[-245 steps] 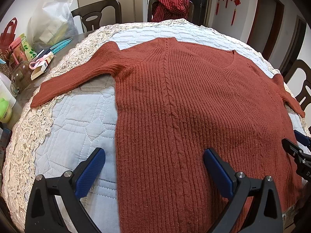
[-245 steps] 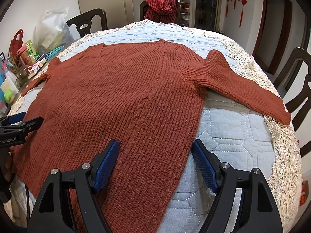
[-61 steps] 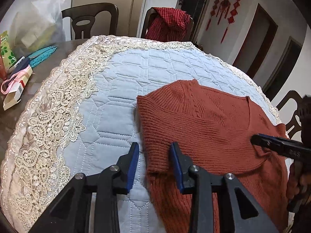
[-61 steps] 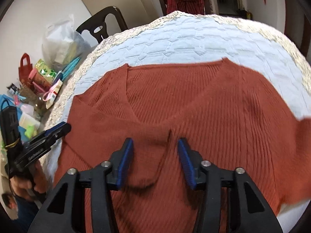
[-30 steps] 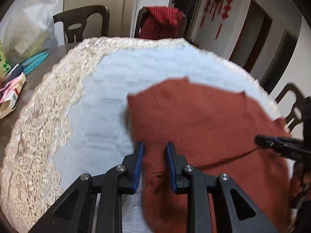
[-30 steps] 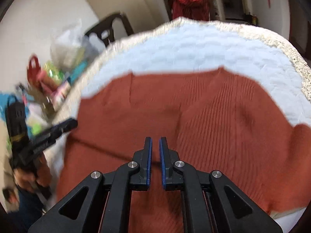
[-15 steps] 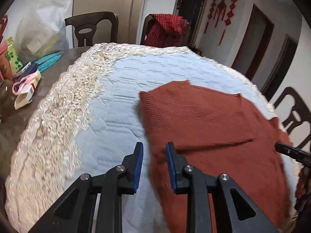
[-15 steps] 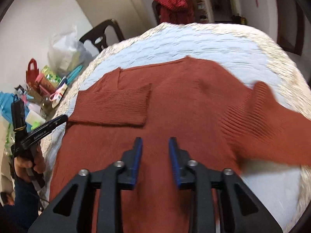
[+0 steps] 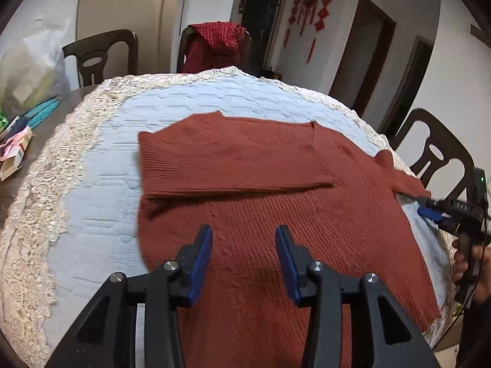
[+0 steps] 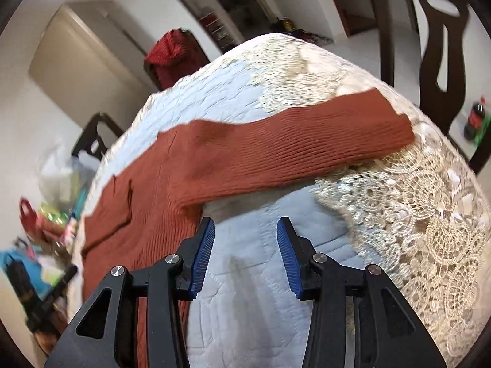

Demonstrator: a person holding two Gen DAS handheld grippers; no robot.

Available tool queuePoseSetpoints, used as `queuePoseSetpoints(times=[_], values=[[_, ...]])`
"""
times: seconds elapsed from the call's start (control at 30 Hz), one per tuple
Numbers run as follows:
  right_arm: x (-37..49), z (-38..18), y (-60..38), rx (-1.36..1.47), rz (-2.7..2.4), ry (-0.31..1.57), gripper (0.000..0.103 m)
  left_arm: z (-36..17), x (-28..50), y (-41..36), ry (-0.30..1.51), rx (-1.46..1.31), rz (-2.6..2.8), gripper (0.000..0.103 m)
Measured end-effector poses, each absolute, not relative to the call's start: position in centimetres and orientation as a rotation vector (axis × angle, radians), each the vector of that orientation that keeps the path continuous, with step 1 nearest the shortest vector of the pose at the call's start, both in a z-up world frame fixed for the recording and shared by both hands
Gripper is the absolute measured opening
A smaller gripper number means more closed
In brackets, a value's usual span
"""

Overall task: Fold small clothes
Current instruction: 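Fold the held sleeve over the body and open the right tool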

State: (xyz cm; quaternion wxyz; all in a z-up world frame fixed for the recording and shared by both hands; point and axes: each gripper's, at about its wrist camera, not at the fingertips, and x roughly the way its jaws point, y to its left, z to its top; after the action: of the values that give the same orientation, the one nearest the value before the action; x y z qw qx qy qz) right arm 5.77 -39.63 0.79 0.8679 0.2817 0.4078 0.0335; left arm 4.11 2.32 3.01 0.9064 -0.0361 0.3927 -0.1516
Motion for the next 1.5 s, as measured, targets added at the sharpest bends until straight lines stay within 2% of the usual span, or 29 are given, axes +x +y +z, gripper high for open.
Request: queuePoseSetpoints(times=[0.5, 0.83, 0.87, 0.93, 1.07, 1.3, 1.4, 1.43, 1.5], values=[[8.5, -0.5, -45.3, 0.892, -0.035, 0.707, 0.044, 0.7, 4.5, 1.9, 0.864, -0.102, -0.301, 0.048], [8.3, 0.3, -47.7, 0.848, -0.185, 0.647, 0.043, 0.6, 4.4, 2.2, 0.858, -0.131, -0.312, 0.049], [8.4, 0.2, -47.9, 0.844, -0.189, 0.653, 0.041, 0.6, 4.4, 2.2, 0.858, -0.132, -0.313, 0.049], [8.8, 0.2, -48.1, 0.838, -0.178, 0.67, 0.01, 0.6, 4.4, 2.3, 0.858, -0.137, -0.315, 0.049], [9.2, 3.3, -46.2, 0.757, -0.112, 0.628, 0.01, 0.6, 4.4, 2.3, 0.857, -0.14, -0.316, 0.049], [11.5, 10.1, -35.6, 0.564, 0.174, 0.594, 0.01, 0.6, 4.4, 2.4, 0.856, -0.149, -0.319, 0.05], [13.1, 10.4, -30.2, 0.487, 0.307, 0.641, 0.013, 0.7, 4.4, 2.4, 0.856, -0.153, -0.32, 0.05], [13.6, 10.1, -28.8, 0.464, 0.347, 0.669, 0.019, 0.7, 4.4, 2.4, 0.857, -0.153, -0.32, 0.05], [14.4, 9.1, -25.6, 0.424, 0.459, 0.739, 0.023, 0.8, 4.4, 2.4, 0.861, -0.15, -0.318, 0.05]])
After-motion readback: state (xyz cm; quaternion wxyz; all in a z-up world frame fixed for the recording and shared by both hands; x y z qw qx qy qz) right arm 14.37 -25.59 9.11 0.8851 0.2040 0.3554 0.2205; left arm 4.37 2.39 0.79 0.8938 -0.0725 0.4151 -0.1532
